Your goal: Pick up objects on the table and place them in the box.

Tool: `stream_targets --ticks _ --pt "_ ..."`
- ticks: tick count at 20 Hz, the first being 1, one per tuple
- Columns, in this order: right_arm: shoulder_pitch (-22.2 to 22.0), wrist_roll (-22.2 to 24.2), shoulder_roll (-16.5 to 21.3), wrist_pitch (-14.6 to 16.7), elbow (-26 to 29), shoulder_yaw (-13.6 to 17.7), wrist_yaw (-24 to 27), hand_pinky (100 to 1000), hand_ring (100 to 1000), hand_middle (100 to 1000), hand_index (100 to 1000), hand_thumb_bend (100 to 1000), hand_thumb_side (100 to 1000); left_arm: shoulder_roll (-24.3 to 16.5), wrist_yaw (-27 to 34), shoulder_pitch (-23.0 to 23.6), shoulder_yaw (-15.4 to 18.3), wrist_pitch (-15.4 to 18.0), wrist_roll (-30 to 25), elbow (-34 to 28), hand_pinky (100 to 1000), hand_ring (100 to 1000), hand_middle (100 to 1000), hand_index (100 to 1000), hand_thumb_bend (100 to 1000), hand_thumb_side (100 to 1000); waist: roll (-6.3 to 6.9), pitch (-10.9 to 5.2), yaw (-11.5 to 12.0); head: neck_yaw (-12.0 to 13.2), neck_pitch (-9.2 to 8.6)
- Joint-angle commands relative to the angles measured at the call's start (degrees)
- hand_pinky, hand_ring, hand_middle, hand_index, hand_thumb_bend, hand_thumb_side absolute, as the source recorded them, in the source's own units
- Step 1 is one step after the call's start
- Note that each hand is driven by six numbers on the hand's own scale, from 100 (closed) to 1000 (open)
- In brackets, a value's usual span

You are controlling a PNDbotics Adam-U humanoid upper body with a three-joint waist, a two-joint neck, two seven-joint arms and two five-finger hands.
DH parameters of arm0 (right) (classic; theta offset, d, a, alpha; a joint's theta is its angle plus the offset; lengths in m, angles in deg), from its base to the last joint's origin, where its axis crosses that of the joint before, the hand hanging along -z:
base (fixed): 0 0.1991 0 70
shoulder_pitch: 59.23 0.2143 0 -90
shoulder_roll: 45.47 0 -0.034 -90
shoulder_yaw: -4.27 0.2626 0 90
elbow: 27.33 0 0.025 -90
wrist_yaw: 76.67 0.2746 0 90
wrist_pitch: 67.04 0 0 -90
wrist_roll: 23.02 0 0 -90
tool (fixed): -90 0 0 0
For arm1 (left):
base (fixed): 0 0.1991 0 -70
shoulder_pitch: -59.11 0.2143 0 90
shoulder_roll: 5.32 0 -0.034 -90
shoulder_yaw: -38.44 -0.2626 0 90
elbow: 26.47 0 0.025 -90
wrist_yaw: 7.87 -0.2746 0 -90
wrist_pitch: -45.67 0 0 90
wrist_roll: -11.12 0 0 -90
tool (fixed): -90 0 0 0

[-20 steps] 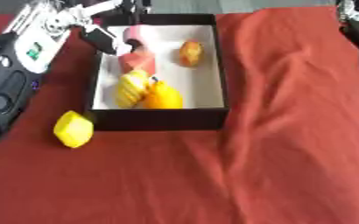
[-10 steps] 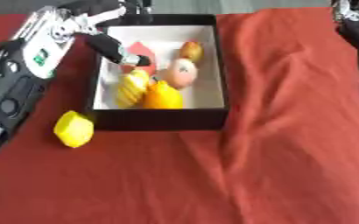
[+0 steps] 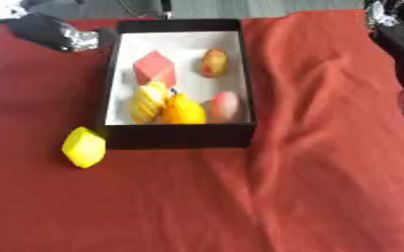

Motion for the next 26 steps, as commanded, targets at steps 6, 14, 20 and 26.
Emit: stream_targets --ticks 6,14,20,26 --pt "0.82 -0.03 2.22 -0.12 1.14 0.52 -0.34 938 756 771 840 100 166 -19.98 11.73 14.49 2.46 -13.47 2.22 -24.87 712 760 782 824 500 714 -0.04 -1.09 0.45 -0.23 -0.13" --pt "0.36 -0.21 2.14 -0.35 1.14 0.6 -0.23 938 755 771 840 100 168 -19.44 13.07 20.07 1.47 -18.85 -0.3 -26.04 705 758 777 810 522 707 -0.6 -1.38 0.81 2.1 -0.13" --pt "-0.09 -0.31 1.75 -0.41 0.82 0.59 -0.11 939 755 770 840 100 170 -15.42 11.77 19.39 -1.79 -23.51 -4.24 -24.62 719 767 789 817 578 695 -0.86 -1.59 0.9 2.42 -0.13" --pt "-0.56 0.26 1.03 -0.45 0.62 0.02 -0.22 940 753 769 839 100 176 -11.1 3.67 19.28 -4.24 -23.88 -2.94 -15.58 776 794 808 825 695 638 -0.85 -1.51 0.72 2.32 -0.13"
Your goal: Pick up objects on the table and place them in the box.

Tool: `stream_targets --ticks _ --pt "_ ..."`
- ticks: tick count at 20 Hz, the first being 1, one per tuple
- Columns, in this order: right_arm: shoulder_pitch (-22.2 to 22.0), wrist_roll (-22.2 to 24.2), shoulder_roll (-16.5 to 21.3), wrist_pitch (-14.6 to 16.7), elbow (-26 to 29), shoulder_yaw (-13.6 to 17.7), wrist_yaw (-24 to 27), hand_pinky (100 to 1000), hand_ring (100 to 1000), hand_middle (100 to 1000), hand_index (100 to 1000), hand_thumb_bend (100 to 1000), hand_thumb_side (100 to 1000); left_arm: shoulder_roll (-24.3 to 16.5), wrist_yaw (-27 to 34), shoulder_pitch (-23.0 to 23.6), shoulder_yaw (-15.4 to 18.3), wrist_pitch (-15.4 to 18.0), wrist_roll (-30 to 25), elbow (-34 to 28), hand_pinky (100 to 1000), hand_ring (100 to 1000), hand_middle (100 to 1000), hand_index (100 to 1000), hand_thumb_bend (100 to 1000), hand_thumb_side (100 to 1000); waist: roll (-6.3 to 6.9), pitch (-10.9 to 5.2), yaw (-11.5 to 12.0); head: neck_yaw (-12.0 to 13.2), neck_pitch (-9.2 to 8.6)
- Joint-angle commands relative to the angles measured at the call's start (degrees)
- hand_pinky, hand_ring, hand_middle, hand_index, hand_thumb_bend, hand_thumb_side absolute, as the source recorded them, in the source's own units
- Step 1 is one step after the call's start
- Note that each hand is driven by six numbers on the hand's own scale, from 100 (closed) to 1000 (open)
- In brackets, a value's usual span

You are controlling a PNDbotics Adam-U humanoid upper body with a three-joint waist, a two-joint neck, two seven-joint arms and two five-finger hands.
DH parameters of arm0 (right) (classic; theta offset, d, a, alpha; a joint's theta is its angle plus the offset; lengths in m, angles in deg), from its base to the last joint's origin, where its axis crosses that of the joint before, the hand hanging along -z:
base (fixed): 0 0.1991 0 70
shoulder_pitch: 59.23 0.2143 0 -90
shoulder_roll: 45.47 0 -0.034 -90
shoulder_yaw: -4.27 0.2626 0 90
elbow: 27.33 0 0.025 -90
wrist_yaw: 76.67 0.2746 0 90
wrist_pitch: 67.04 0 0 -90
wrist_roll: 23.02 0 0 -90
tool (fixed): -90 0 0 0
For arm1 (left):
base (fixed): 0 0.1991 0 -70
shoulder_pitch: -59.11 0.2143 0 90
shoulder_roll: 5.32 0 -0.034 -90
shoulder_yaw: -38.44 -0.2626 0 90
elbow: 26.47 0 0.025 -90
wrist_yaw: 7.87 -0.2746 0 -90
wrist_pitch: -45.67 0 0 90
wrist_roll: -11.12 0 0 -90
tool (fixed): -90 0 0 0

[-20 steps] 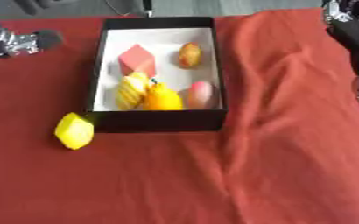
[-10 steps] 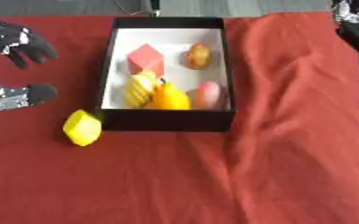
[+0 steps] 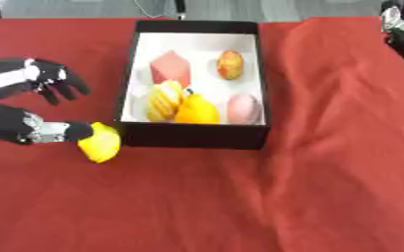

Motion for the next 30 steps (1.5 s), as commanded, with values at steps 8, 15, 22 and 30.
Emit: stream_targets --ticks 8,15,22,30 --pt "0.0 1.16 -0.12 -0.63 0.0 -0.93 -0.23 942 752 769 839 100 183 4.19 -12.12 -2.23 -2.7 3.52 1.25 11.03 773 777 788 806 752 595 0.24 -0.89 -0.23 0.1 -0.13" --pt "-0.26 1.06 -0.36 -0.55 -0.53 -1.03 -0.21 943 752 769 840 100 191 3.15 -10.91 -1.25 -2.22 4.28 -3.92 7.85 783 770 778 793 664 421 0.48 -0.79 -0.41 -0.04 -0.13" --pt "-0.08 1.25 -0.58 -0.37 -0.68 -1.25 -0.08 944 752 769 839 100 192 3.92 -14.81 -2.17 -4.01 3.62 -6.08 9.38 800 774 781 800 742 386 0.67 -0.8 -0.62 0.2 -0.13" --pt "-0.19 1.3 -0.97 -0.35 -0.96 -1.28 -0.02 945 752 770 839 100 194 9.13 -21.77 -3.94 -4.68 6.42 -1.53 17.08 798 772 781 802 721 373 0.65 -0.57 -0.79 0.39 -0.13"
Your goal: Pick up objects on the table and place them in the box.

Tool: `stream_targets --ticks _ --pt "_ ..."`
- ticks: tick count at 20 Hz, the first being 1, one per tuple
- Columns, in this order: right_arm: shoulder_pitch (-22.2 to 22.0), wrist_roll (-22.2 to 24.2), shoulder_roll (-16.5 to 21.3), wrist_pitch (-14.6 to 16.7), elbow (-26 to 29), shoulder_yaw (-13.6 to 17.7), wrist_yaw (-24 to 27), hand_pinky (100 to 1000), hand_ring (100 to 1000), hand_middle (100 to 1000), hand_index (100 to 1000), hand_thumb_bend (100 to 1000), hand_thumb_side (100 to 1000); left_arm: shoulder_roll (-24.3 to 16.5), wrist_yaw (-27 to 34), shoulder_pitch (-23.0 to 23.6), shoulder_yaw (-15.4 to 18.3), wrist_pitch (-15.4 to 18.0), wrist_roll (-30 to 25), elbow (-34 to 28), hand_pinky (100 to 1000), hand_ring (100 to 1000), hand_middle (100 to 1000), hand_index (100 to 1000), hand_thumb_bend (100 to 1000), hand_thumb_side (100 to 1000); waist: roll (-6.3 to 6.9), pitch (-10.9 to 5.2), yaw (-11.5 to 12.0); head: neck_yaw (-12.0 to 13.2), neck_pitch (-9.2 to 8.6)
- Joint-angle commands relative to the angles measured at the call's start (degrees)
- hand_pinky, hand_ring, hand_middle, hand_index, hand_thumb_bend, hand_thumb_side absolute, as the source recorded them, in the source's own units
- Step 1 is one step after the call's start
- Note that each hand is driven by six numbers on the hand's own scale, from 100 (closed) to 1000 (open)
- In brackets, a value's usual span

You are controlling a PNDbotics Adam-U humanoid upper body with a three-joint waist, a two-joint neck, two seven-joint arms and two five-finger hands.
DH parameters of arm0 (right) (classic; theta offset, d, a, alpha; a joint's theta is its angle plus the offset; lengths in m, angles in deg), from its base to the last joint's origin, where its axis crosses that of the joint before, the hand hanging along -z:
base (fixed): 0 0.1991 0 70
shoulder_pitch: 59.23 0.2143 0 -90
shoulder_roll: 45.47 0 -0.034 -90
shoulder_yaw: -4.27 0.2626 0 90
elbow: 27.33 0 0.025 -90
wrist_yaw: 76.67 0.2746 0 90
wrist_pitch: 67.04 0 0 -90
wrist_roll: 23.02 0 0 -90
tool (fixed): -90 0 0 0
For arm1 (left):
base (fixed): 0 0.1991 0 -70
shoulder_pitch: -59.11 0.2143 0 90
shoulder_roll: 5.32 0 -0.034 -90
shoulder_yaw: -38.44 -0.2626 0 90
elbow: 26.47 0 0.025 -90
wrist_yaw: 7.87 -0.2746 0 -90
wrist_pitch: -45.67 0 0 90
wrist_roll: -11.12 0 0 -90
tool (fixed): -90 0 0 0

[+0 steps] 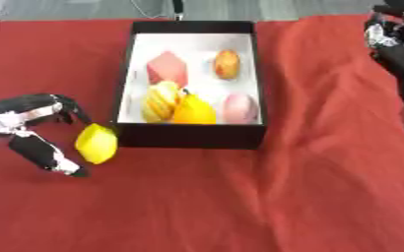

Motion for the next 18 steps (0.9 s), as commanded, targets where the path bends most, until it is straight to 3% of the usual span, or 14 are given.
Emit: stream_targets --ticks 1,10,14,18 --pt "0.63 0.17 0.67 0.26 0.2 0.23 -0.07 945 752 770 839 100 193 1.0 -1.12 -1.44 0.27 0.87 1.27 2.33 790 767 777 798 686 378 0.04 -0.71 -0.14 0.26 -0.13" --pt "0.83 0.41 0.31 0.25 0.01 -0.01 0.23 946 752 771 840 100 194 5.06 2.02 -3.51 0.35 0.01 3.58 4.64 753 740 738 750 553 420 0.08 -0.56 -0.49 0.34 -0.13" --pt "0.85 0.21 0.53 0.37 0.11 0.25 0.22 947 753 772 840 100 194 4.37 1.21 -3.56 -0.15 0.13 2.69 4.51 751 738 728 685 453 351 0.22 -0.48 -0.64 0.43 -0.13" --pt "0.62 0.03 0.71 0.48 0.11 0.4 0.3 948 753 771 841 100 196 2.44 -0.82 -2.82 -0.51 0.85 0.65 3.66 781 759 750 745 518 348 0.37 -0.55 -0.61 0.53 -0.13"
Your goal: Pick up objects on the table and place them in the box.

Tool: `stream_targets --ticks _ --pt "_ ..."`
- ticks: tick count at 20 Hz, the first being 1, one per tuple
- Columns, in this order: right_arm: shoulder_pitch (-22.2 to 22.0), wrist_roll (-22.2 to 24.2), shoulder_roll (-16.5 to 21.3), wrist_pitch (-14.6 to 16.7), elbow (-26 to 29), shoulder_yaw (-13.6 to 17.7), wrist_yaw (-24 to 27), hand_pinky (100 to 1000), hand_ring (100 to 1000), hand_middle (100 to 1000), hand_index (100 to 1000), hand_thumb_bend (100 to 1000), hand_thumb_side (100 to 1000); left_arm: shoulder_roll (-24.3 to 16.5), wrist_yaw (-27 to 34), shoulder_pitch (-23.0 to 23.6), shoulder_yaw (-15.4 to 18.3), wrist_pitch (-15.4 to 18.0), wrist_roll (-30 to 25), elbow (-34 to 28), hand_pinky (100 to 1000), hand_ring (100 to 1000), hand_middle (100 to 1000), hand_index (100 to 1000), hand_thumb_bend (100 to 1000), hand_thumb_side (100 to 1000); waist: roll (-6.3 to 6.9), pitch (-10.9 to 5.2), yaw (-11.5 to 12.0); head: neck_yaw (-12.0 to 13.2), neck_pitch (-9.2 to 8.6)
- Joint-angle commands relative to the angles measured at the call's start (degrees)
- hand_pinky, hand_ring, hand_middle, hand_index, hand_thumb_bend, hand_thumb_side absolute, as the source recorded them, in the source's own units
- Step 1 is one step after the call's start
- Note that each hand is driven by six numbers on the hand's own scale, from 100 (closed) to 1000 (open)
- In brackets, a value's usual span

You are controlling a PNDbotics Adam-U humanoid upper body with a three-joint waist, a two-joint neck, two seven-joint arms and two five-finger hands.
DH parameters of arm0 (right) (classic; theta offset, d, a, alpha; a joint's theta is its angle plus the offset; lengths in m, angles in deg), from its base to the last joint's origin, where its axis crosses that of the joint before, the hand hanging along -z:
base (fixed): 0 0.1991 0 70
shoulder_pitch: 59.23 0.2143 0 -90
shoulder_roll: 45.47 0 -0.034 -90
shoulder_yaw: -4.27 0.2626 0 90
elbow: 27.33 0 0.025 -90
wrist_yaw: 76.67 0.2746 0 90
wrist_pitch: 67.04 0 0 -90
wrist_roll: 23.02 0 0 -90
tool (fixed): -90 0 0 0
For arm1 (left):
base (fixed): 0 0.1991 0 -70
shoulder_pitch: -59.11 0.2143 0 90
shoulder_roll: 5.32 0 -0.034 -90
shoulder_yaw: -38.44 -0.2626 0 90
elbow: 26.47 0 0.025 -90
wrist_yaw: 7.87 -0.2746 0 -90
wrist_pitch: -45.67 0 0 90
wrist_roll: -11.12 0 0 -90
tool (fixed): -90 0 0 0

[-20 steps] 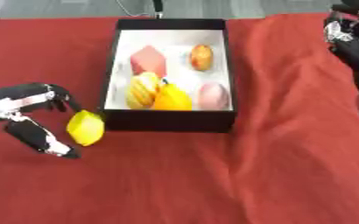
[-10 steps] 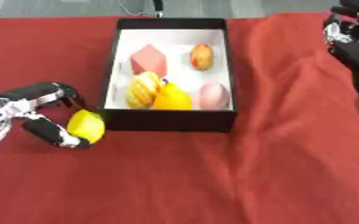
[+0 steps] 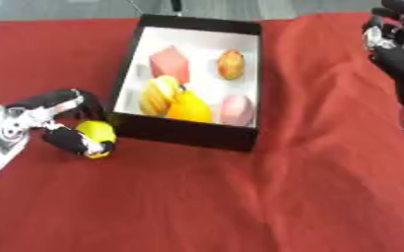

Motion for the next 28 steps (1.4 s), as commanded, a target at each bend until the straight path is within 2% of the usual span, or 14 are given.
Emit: stream_targets --ticks 1,4,6,10,11,12,14,16,18,20,23,26,28 --pt "0.49 -0.12 1.21 0.24 0.42 0.64 0.29 948 753 771 841 100 196 -3.41 -1.79 -0.21 0.14 0.68 -1.5 -1.09 780 758 749 745 529 346 0.09 -0.76 0.09 0.23 -0.13" --pt "0.36 -0.05 1.27 0.2 0.41 0.55 0.33 949 753 772 841 100 196 -4.43 -3.27 0.12 0.21 1.57 -2.17 -1.09 789 765 755 771 578 354 0.14 -0.81 0.25 0.21 -0.13" --pt "0.31 -0.03 1.29 0.21 0.42 0.54 0.36 949 753 772 841 100 197 -4.9 -3.88 0.14 0.39 2.2 -2.39 -1.24 787 762 750 761 575 336 0.16 -0.83 0.37 0.31 -0.13" --pt "0.37 0.04 1.14 0.23 0.43 0.43 0.48 949 754 772 842 100 198 -4.62 -3.41 -0.02 0.87 1.97 -2.0 -0.84 760 743 711 689 447 315 0.07 -0.81 0.47 0.48 -0.13" --pt "0.37 0.09 1.11 0.23 0.44 0.4 0.5 949 754 772 842 100 198 -4.4 -2.99 -0.03 0.96 1.74 -1.73 -0.78 758 742 709 686 439 314 0.03 -0.81 0.47 0.49 -0.13" --pt "0.35 0.12 1.09 0.24 0.45 0.39 0.5 950 754 773 842 100 199 -4.14 -2.49 -0.01 1.08 1.5 -1.39 -0.74 739 726 679 659 366 294 -0.03 -0.8 0.46 0.48 -0.13" --pt "0.29 0.18 1.07 0.24 0.49 0.38 0.51 950 754 773 842 100 203 -3.7 -1.49 0.01 1.19 1.07 -0.66 -0.51 723 705 646 620 288 275 -0.1 -0.78 0.44 0.5 -0.13" --pt "0.27 0.18 1.01 0.23 0.52 0.39 0.58 950 754 773 843 100 207 -3.38 -0.71 -0.02 1.14 0.9 -0.14 -0.16 697 673 613 562 169 218 -0.16 -0.77 0.42 0.47 -0.13" --pt "0.29 0.19 1.09 0.25 0.62 0.4 0.58 950 754 773 843 100 207 -3.62 -0.17 0.07 1.51 1.28 0.02 -0.83 675 657 602 531 148 144 -0.17 -0.78 0.41 0.42 -0.13" --pt "0.34 0.18 1.32 0.26 0.77 0.48 0.56 950 754 774 843 100 206 -4.7 0.3 0.26 2.69 2.22 0.15 -3.27 669 652 600 514 140 100 -0.14 -0.8 0.43 0.33 -0.13" --pt "0.28 0.04 1.88 0.35 1.16 0.76 0.59 950 755 773 843 100 203 -8.01 1.64 -0.36 5.65 4.31 0.7 -11.04 665 654 602 514 152 100 -0.06 -0.9 0.48 -0.01 -0.13" --pt "0.1 -0.35 2.52 0.58 1.69 1.36 0.71 950 755 773 843 100 198 -10.62 3.87 -3.62 8.98 4.9 2.08 -19.92 665 655 603 518 166 100 0.08 -1.12 0.69 -0.32 -0.13" --pt "0.09 -0.72 2.91 0.77 1.88 1.83 0.83 950 755 773 843 100 192 -10.04 5.43 -7.59 9.92 4.59 2.46 -23.23 661 655 603 520 185 100 0.17 -1.35 0.82 -0.57 -0.13"
